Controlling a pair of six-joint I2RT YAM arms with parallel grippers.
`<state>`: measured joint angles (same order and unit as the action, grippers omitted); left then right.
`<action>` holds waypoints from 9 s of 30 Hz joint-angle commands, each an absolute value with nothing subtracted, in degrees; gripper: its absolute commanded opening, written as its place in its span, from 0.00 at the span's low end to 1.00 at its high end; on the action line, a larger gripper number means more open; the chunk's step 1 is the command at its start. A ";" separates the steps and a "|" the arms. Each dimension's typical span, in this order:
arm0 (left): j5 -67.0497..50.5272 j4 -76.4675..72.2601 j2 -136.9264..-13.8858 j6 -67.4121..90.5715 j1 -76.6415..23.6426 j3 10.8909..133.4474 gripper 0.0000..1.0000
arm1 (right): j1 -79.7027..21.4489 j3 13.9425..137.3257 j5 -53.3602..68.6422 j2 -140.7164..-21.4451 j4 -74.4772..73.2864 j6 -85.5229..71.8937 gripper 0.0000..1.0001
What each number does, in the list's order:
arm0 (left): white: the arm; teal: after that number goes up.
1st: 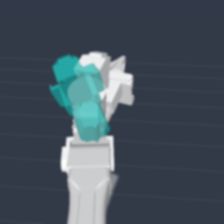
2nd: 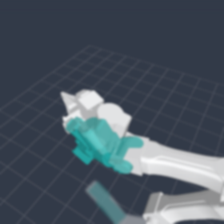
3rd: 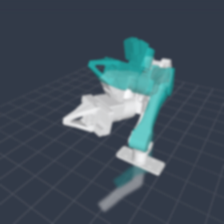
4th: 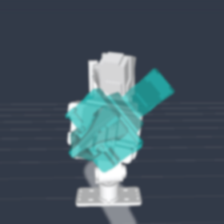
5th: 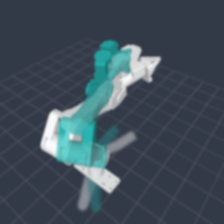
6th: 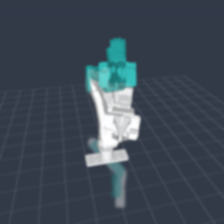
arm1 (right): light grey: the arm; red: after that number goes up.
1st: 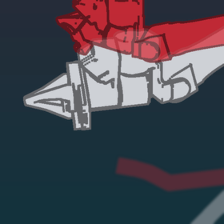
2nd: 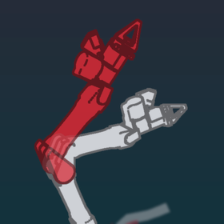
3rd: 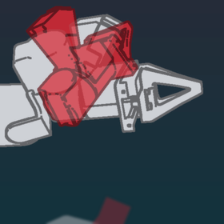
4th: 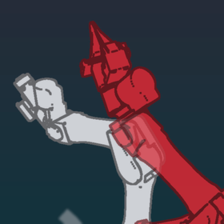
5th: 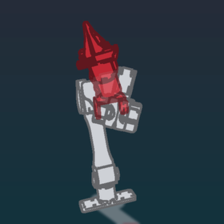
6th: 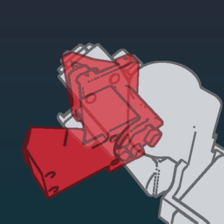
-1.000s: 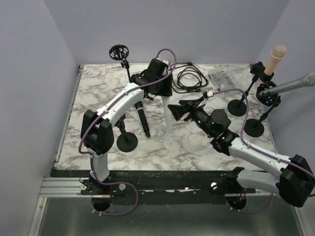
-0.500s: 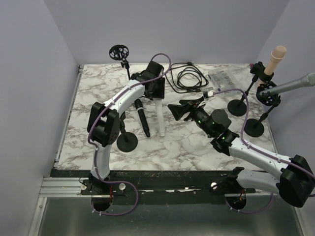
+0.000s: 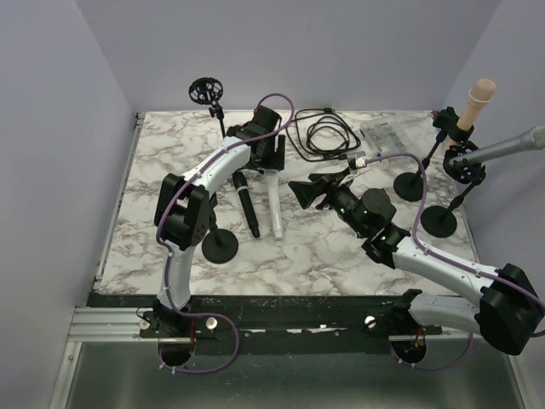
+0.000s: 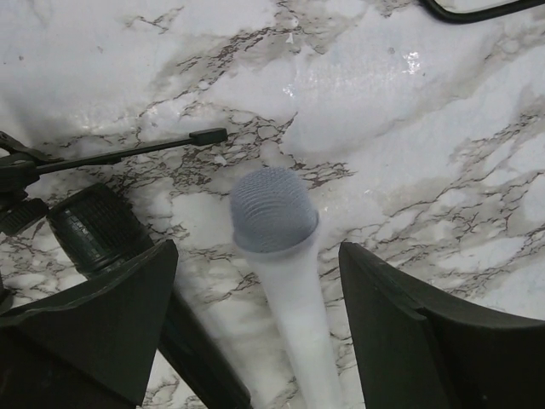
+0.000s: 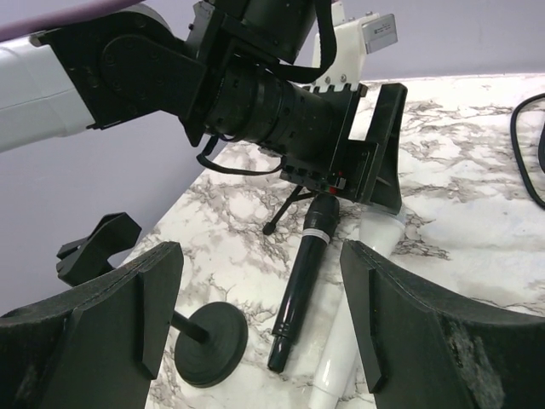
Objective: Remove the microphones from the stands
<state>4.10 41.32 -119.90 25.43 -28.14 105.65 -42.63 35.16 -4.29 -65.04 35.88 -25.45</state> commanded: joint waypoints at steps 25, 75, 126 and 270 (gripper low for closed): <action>16.59 9.57 -44.32 5.97 -28.04 64.99 0.99 | -42.14 45.78 -3.78 -84.40 29.87 -30.22 0.86; 20.61 0.78 -30.56 6.93 -27.68 53.53 0.97 | -36.38 101.64 24.88 -141.32 38.82 -74.61 0.39; 20.50 -0.09 -31.90 8.50 -25.16 52.47 0.96 | -54.50 111.94 -33.48 -133.90 14.44 15.54 0.01; -27.86 -11.65 -48.07 11.93 -30.90 49.37 0.96 | -9.32 72.33 49.37 -76.90 -2.77 -3.43 0.01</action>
<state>-10.68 -3.60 -45.39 11.86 -30.20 50.89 -9.10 75.33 37.89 -77.36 -6.35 2.26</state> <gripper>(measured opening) 0.959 0.437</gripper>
